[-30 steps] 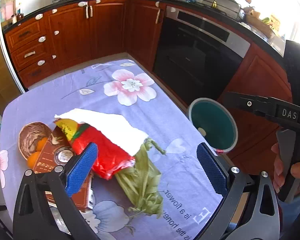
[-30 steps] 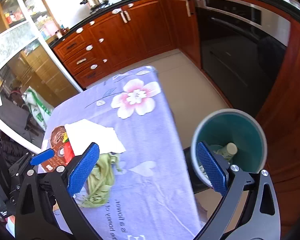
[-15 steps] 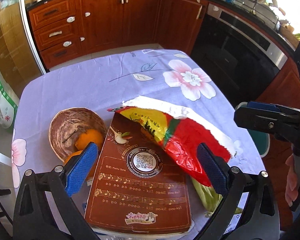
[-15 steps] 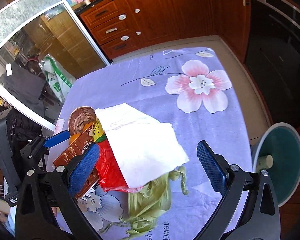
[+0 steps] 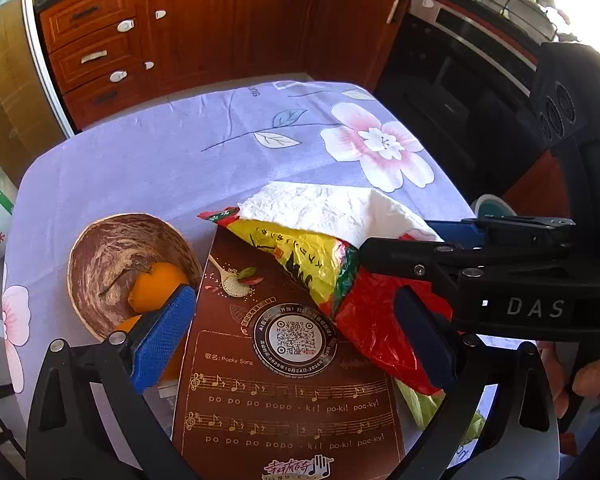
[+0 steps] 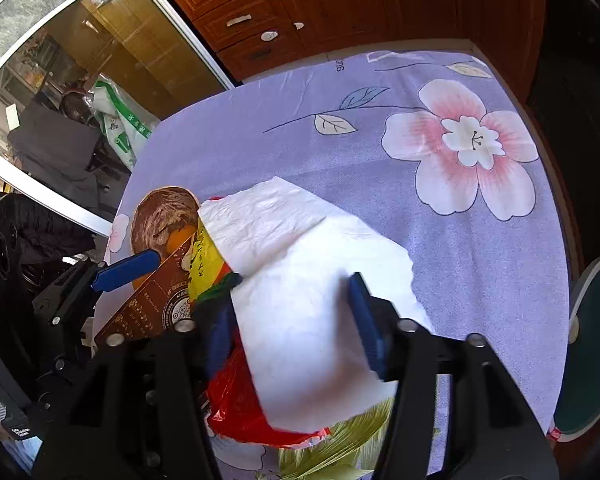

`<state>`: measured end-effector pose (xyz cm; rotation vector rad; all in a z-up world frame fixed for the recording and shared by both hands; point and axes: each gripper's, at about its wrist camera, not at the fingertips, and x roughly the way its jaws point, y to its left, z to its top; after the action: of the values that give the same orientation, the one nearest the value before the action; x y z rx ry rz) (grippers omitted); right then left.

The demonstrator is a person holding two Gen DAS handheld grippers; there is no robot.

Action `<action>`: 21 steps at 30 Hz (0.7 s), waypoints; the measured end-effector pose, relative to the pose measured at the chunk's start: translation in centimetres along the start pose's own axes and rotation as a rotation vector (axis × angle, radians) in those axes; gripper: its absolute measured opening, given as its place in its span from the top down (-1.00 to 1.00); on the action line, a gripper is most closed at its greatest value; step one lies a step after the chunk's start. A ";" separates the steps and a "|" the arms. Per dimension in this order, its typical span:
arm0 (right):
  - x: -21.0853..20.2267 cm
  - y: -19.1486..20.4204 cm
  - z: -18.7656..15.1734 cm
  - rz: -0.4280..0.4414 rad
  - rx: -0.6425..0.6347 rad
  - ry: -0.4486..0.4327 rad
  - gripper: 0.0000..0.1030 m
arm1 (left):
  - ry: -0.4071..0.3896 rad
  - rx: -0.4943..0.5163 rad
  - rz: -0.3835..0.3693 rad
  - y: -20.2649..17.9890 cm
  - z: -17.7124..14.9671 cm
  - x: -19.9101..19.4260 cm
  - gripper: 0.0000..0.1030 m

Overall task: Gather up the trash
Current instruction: 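Grasp the white tissue with the right gripper and lift it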

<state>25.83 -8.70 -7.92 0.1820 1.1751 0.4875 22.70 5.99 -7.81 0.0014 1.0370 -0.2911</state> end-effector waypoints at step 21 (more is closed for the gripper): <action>-7.5 -6.3 -2.3 -0.039 0.110 -0.175 0.95 | 0.021 0.052 -0.042 -4.9 -0.2 -1.5 -0.92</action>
<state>23.25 -17.92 -4.92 0.2907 1.0328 0.3654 20.69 1.64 -5.99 0.0299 1.0514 -0.3567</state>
